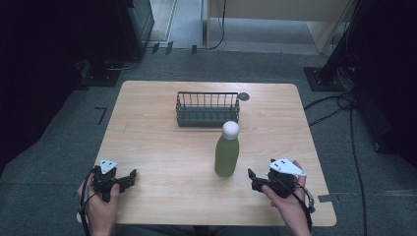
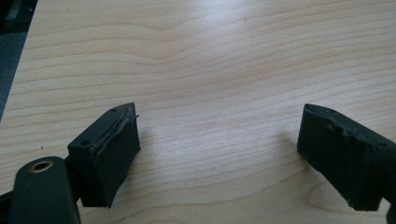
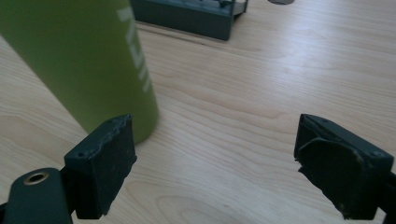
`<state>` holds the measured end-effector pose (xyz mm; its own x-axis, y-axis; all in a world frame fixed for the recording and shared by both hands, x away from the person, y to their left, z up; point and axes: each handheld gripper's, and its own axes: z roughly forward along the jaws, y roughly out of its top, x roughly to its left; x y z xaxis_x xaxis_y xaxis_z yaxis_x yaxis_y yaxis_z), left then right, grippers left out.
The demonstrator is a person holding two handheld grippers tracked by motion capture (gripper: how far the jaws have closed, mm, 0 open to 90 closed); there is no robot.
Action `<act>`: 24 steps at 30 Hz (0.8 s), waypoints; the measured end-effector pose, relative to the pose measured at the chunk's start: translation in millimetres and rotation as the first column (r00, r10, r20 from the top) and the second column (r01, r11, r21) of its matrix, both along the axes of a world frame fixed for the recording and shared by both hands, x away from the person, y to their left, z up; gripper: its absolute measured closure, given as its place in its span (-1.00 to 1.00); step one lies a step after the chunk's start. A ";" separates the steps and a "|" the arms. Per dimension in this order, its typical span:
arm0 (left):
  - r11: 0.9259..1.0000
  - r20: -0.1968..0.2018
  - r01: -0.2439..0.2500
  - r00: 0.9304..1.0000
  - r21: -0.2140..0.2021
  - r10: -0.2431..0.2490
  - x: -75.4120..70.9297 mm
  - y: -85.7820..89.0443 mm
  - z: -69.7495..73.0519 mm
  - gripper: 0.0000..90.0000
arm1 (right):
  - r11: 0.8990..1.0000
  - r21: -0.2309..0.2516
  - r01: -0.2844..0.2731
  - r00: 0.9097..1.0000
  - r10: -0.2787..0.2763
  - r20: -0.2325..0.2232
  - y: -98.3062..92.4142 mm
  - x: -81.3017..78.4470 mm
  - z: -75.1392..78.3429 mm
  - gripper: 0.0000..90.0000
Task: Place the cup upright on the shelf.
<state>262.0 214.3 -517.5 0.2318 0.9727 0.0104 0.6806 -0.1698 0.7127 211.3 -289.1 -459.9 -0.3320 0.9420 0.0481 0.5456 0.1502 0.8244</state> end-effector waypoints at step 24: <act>1.000 0.001 -0.002 1.000 -0.002 0.002 0.0 0.0 -0.1 -0.70 | 0.985 0.074 -0.153 0.988 0.152 0.017 60.4 13.8 10.5 -0.71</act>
